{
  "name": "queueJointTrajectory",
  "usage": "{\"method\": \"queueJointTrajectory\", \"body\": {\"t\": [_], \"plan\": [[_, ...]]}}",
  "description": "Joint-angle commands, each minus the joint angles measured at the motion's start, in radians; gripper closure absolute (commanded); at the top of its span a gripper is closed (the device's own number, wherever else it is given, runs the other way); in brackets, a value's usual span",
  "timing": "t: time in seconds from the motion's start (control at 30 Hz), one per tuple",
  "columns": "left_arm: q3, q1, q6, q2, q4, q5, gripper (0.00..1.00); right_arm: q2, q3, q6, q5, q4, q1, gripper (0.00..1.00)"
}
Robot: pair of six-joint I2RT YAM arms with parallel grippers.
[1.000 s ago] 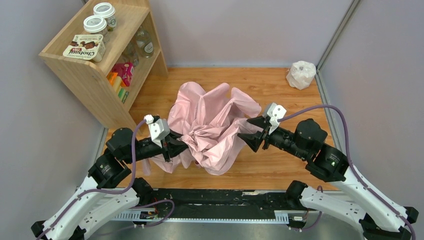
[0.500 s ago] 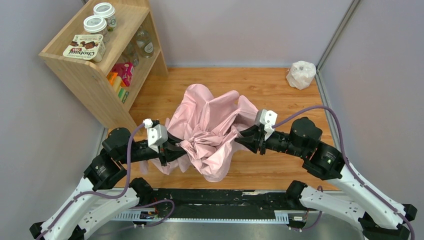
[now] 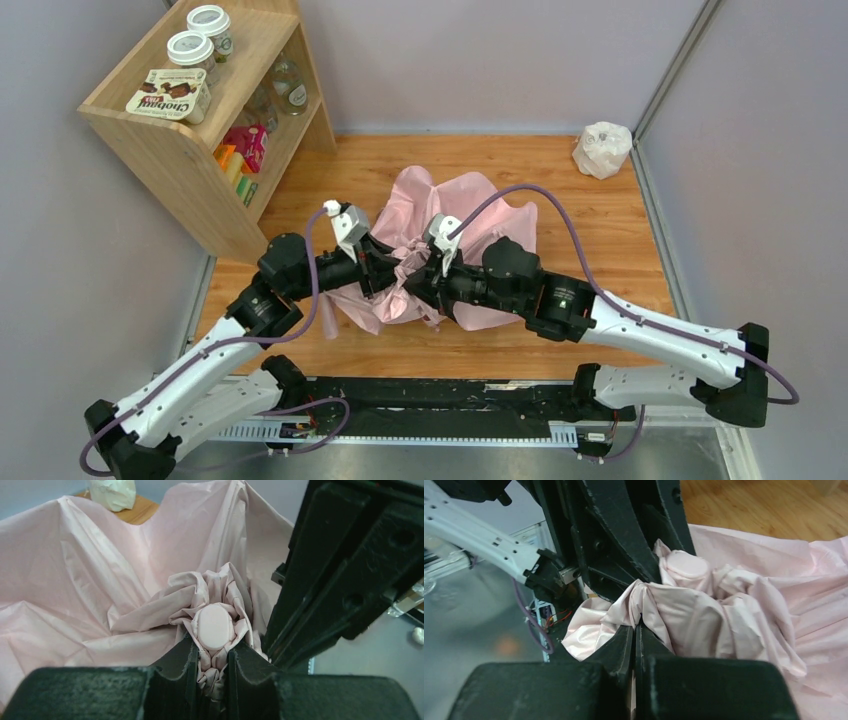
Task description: Put away the umbrella
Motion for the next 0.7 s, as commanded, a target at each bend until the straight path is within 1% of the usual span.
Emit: {"method": "queueJointTrajectory", "body": {"t": [0.0,0.03,0.1,0.17,0.23,0.27,0.4,0.43,0.5,0.57,0.63,0.67], "plan": [[0.009,-0.007,-0.183,0.047,0.389,0.179,1.0,0.016,0.029,0.023,0.262,0.068,0.05,1.0],[0.0,-0.007,-0.203,0.041,0.417,0.205,1.0,0.007,0.034,0.0,0.263,0.042,0.05,0.99],[-0.013,-0.007,-0.201,0.012,0.4,0.197,1.0,-0.026,0.037,-0.022,0.28,-0.023,0.05,0.96],[-0.014,-0.007,-0.174,-0.02,0.344,0.169,1.0,-0.05,0.057,-0.042,0.283,-0.098,0.05,0.82],[-0.017,-0.007,-0.168,-0.032,0.304,0.141,1.0,-0.068,0.078,-0.039,0.283,-0.175,0.05,0.8],[-0.02,-0.007,-0.169,-0.035,0.3,0.143,1.0,-0.083,0.08,-0.039,0.262,-0.203,0.05,0.76],[-0.023,-0.007,-0.177,-0.036,0.291,0.167,1.0,-0.132,0.083,-0.034,0.191,-0.28,0.05,0.47],[-0.023,-0.007,-0.171,-0.037,0.288,0.167,1.0,-0.146,0.086,-0.026,0.184,-0.295,0.05,0.42],[-0.011,-0.007,-0.163,-0.036,0.273,0.175,1.0,-0.169,0.092,-0.02,0.158,-0.323,0.05,0.28],[-0.007,-0.007,-0.157,-0.036,0.262,0.19,1.0,-0.197,0.104,-0.014,0.153,-0.35,0.05,0.17],[-0.002,-0.007,-0.152,-0.042,0.253,0.201,1.0,-0.223,0.104,-0.013,0.139,-0.383,0.05,0.01],[0.0,-0.007,-0.146,-0.045,0.244,0.209,1.0,-0.238,0.104,-0.014,0.145,-0.393,0.05,0.0]]}}
